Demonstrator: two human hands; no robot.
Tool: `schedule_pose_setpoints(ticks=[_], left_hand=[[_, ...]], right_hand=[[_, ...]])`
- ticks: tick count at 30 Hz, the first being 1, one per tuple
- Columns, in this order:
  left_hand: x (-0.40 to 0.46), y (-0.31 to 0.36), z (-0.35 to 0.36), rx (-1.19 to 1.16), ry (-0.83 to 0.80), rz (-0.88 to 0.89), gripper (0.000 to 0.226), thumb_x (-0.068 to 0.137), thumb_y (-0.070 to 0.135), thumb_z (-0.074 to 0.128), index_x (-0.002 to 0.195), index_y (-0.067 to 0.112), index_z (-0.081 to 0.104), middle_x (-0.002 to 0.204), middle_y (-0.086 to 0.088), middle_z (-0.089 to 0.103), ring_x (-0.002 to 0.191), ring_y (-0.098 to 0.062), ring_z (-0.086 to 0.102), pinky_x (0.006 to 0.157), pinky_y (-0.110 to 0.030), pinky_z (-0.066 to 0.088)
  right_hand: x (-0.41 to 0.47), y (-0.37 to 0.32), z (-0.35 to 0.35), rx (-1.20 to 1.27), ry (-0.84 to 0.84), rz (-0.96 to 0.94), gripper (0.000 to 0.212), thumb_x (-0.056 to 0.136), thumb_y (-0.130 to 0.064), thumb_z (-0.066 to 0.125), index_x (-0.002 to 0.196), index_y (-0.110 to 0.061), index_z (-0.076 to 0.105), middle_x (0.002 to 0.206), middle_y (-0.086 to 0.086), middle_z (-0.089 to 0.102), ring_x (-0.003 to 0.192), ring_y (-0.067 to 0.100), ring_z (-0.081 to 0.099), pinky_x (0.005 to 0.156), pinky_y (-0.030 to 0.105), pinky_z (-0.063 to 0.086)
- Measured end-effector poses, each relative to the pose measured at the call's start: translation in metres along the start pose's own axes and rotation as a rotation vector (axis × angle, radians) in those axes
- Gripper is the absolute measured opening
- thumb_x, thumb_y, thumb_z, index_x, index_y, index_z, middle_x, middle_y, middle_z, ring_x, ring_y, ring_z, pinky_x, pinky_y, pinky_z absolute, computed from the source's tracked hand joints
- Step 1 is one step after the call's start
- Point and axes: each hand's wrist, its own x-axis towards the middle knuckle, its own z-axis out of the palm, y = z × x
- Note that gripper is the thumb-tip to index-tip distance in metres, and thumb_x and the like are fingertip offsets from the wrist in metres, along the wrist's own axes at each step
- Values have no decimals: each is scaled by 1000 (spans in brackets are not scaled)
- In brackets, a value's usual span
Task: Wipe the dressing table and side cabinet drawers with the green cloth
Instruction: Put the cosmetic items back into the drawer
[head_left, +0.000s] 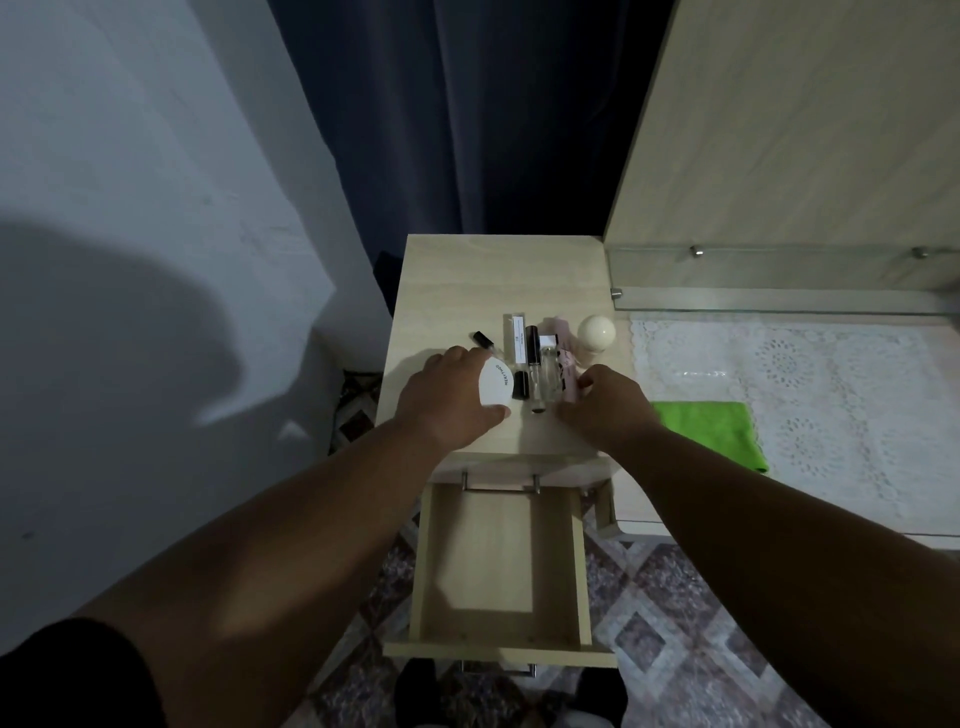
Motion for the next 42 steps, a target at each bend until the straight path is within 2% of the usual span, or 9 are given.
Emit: schedule_pose_setpoints(ticks=[12, 19, 24, 26, 29, 33, 37, 39, 42], left_hand=[[-3, -1, -3, 73, -11, -10, 76, 80, 52, 73, 144, 26, 40, 137, 0, 50, 127, -23, 46, 97, -38, 43], [-48, -21, -5, 17, -54, 8, 79, 74, 49, 77, 141, 27, 41, 133, 2, 49, 125, -21, 46, 88, -34, 43], [-105, -47, 15, -43, -37, 127, 91, 69, 49, 77, 147, 29, 35, 137, 3, 45, 127, -19, 42, 97, -34, 42], [-125, -57, 29, -79, -84, 172, 91, 69, 49, 75, 148, 33, 33, 136, 5, 43, 127, -17, 40, 98, -32, 41], [-139, -70, 58, -79, -224, 189, 85, 73, 48, 71, 148, 35, 32, 133, 3, 40, 126, -19, 40, 97, -32, 42], [-134, -78, 105, 16, -389, 208, 74, 73, 50, 68, 139, 28, 41, 123, 1, 39, 113, -23, 46, 87, -37, 48], [-124, -82, 151, 205, -462, 283, 65, 64, 35, 76, 123, 23, 50, 113, -2, 42, 96, -25, 53, 71, -38, 53], [-117, -83, 169, 322, -485, 325, 62, 61, 31, 80, 116, 21, 53, 108, -4, 45, 85, -28, 58, 64, -37, 52], [-109, -80, 186, 466, -503, 339, 59, 78, 32, 71, 129, 21, 45, 125, -8, 47, 101, -31, 58, 86, -42, 46]], right_hand=[[-10, 1, 1, 13, -5, 29, 35, 88, -28, 71, 116, -9, 59, 96, 1, 56, 88, 18, 53, 72, 27, 40], [-47, 9, 11, 74, -2, 95, 30, 79, -24, 76, 102, -11, 60, 95, 6, 67, 84, 26, 66, 77, 42, 59], [-92, 28, 27, 154, 33, 157, 17, 81, -24, 72, 92, -20, 59, 83, -2, 66, 70, 13, 61, 57, 24, 42], [-114, 35, 36, 174, 33, 176, 14, 84, -24, 70, 88, -23, 58, 79, -6, 62, 69, 7, 55, 56, 24, 37], [-142, 51, 60, 227, -42, 221, 15, 85, -19, 69, 84, -24, 55, 80, -1, 64, 75, 19, 61, 64, 32, 48], [-153, 80, 103, 219, -213, 295, 14, 82, -19, 67, 91, -15, 57, 87, 9, 65, 82, 27, 65, 77, 48, 58], [-134, 97, 137, 134, -372, 316, 15, 82, -16, 68, 95, -18, 59, 89, 3, 68, 80, 20, 68, 75, 42, 61], [-118, 105, 153, 42, -421, 317, 29, 85, -16, 67, 113, -13, 59, 96, 2, 67, 84, 18, 66, 73, 36, 60], [-101, 110, 173, -86, -439, 242, 68, 87, -17, 62, 148, -17, 32, 112, 7, 64, 97, 23, 64, 78, 31, 56]])
